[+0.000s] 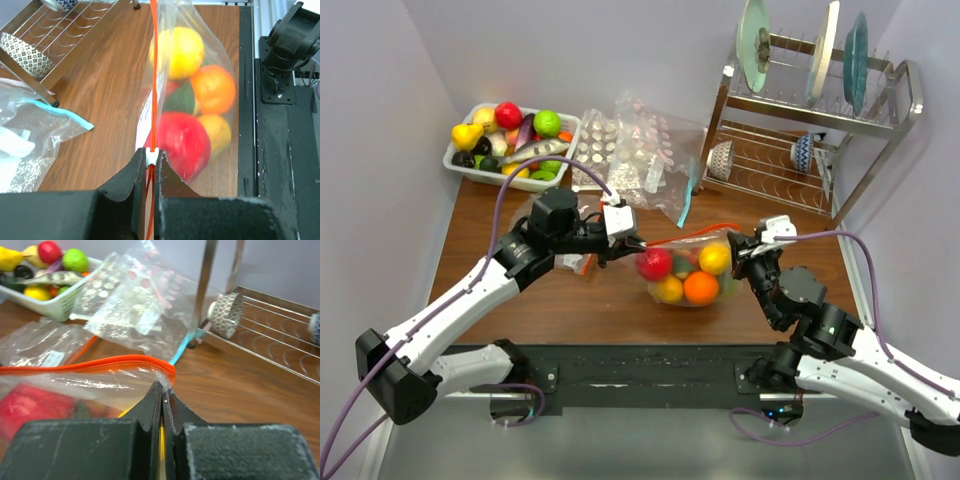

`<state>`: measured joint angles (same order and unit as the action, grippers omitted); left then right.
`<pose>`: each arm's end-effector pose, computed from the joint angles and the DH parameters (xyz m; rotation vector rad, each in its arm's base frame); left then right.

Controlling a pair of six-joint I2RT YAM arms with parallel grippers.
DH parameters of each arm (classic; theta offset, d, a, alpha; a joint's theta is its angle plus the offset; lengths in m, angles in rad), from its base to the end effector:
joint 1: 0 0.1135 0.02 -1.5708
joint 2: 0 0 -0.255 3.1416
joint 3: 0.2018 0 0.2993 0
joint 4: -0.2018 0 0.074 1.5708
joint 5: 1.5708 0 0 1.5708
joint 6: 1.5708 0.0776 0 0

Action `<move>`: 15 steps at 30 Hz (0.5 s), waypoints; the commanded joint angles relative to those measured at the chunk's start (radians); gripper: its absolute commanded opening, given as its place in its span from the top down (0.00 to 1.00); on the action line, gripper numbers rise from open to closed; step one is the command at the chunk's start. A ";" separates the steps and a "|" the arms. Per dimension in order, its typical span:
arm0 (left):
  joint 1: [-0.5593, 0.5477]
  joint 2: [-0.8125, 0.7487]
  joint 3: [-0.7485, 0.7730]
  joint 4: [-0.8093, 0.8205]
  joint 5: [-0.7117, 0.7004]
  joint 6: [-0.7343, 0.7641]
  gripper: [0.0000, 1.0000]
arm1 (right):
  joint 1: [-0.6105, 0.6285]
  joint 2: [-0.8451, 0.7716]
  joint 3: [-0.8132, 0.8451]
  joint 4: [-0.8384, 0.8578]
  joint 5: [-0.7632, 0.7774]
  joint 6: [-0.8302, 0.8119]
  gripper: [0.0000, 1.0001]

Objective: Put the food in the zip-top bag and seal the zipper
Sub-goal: Zip the zipper food storage bag at the center of the board.

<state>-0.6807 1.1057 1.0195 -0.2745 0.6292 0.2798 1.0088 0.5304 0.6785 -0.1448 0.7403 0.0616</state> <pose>0.2284 -0.2437 0.3277 1.2627 1.4943 -0.8715 0.1575 0.1519 0.3455 -0.1608 1.5661 0.2610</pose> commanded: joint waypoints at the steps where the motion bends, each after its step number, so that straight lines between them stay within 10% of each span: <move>1: 0.030 -0.047 -0.016 -0.061 -0.057 -0.014 1.00 | -0.019 -0.009 0.073 0.034 0.338 -0.055 1.00; 15: 0.081 -0.107 -0.087 -0.074 -0.126 -0.045 1.00 | -0.019 -0.033 0.050 0.033 0.512 -0.100 1.00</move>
<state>-0.6460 1.0500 0.9634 -0.2913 0.5747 0.2554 1.0100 0.5396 0.6899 -0.1436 1.0122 0.0154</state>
